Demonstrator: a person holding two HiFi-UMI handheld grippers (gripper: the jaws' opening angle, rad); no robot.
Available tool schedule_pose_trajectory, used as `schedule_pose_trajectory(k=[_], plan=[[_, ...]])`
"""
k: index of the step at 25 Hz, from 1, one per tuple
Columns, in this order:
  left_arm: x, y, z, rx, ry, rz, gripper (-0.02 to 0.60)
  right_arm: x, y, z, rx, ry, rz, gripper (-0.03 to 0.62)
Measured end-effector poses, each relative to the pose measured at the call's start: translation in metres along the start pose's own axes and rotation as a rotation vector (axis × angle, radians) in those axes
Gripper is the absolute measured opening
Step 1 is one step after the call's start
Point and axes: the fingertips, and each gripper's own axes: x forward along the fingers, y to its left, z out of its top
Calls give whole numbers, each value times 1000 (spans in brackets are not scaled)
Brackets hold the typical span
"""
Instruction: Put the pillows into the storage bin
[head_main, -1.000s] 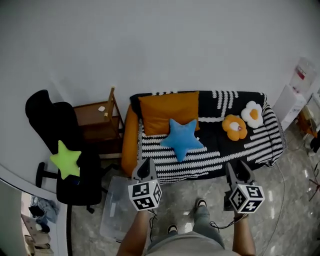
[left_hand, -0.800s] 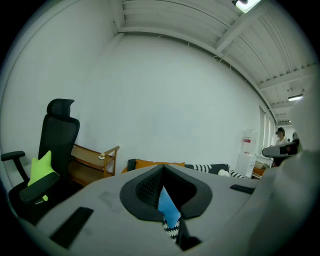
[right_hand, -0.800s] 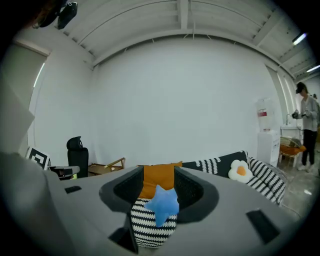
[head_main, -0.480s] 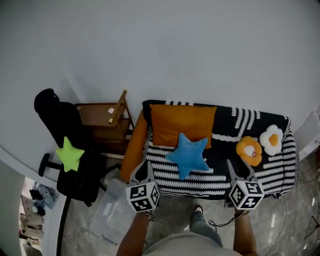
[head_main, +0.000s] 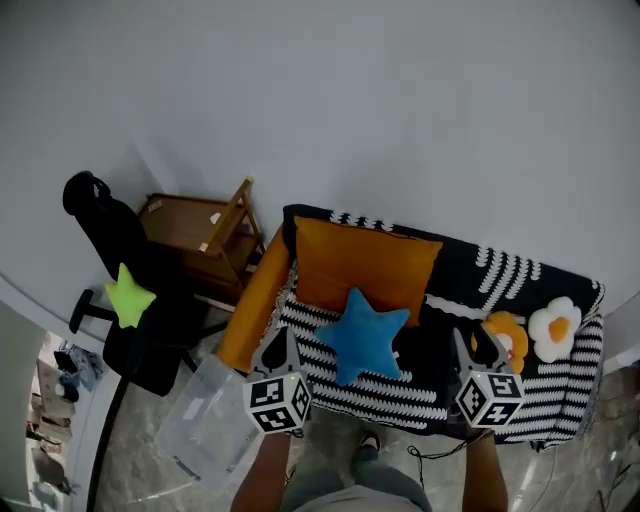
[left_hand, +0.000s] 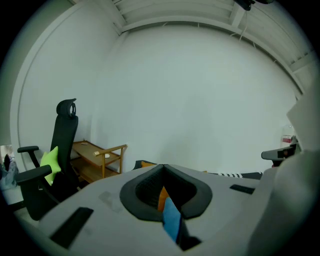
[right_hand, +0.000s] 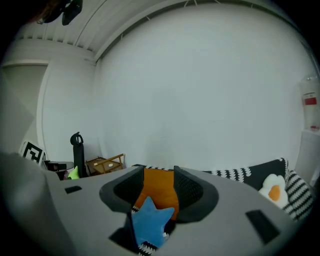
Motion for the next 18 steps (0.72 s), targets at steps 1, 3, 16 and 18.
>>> schedule_pose_trajectory(k=[1,3,16,18], plan=[[7,-1,-4,-5,12,11,6,12,-5,-5,8,15,8,186],[18,0,-16,-14,41,24,6,33,-9,-18,25,46,22,183],[108,22,-78,-2,144,17,6,129,-15,-98,92,196,56,183],[114,30,-97,1,173,29,6,140,-19,-113,116,215,58,183]])
